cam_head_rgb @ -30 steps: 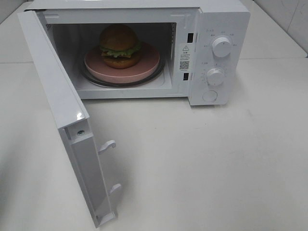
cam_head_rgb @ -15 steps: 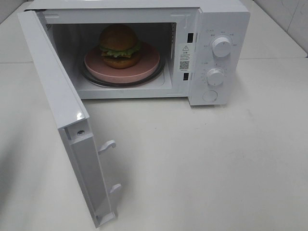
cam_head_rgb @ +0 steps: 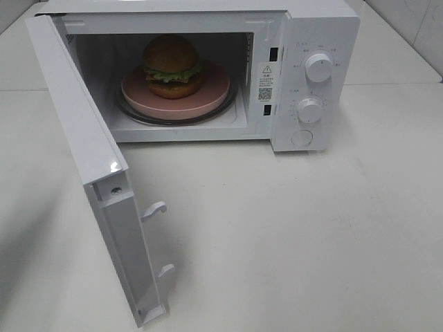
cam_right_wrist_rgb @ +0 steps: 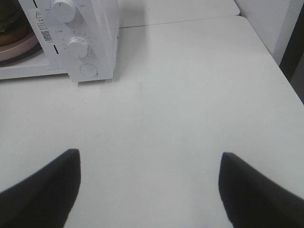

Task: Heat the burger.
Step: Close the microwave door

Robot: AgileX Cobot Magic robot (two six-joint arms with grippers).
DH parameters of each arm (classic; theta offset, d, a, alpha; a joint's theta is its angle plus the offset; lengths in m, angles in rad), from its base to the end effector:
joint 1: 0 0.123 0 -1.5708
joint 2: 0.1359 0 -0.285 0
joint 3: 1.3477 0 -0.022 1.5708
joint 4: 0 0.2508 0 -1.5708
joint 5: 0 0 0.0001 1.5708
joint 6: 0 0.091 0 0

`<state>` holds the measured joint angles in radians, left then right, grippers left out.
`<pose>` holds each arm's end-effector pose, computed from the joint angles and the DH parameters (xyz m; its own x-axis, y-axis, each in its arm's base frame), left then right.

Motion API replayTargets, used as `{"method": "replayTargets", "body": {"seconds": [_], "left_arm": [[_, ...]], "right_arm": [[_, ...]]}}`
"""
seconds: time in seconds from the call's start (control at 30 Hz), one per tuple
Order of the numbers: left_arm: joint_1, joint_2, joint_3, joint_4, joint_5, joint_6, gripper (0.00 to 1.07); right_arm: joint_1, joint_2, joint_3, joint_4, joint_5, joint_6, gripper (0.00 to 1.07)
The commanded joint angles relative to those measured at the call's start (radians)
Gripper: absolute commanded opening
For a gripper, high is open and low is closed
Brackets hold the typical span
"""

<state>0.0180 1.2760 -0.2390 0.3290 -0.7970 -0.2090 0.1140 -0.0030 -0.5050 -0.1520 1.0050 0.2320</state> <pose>0.2062 -0.0173 0.1973 -0.1740 0.0214 -0.9845 0.2143 0.9766 -0.0166 -0.0029 -0.0120 0.2840 -0.3861 0.1050 -0.9165 0.0623 0.9942 0.0877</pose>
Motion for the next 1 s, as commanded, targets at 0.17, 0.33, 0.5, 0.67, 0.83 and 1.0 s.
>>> {"method": "replayTargets", "body": {"seconds": [0.17, 0.33, 0.5, 0.67, 0.83, 1.0], "left_arm": [[-0.018, 0.103, -0.035, 0.069, -0.065, -0.009, 0.0], [-0.084, 0.181, -0.083, 0.092, -0.063, 0.0, 0.0], [-0.127, 0.24, -0.118, 0.087, -0.067, -0.001, 0.0], [-0.164, 0.277, -0.143, 0.058, -0.063, -0.001, 0.0], [-0.197, 0.318, -0.18, 0.055, -0.062, -0.005, 0.0], [-0.236, 0.353, -0.218, 0.053, -0.06, -0.01, 0.0]], "right_arm": [[-0.007, -0.029, 0.003, 0.003, 0.0, -0.015, 0.76], [-0.007, -0.029, 0.003, 0.003, 0.0, -0.015, 0.76], [-0.007, -0.029, 0.003, 0.003, 0.0, -0.015, 0.76], [-0.007, -0.029, 0.003, 0.003, 0.0, -0.015, 0.76], [-0.007, -0.029, 0.003, 0.003, 0.0, -0.015, 0.76], [-0.007, -0.029, 0.003, 0.003, 0.0, -0.015, 0.76]]}}
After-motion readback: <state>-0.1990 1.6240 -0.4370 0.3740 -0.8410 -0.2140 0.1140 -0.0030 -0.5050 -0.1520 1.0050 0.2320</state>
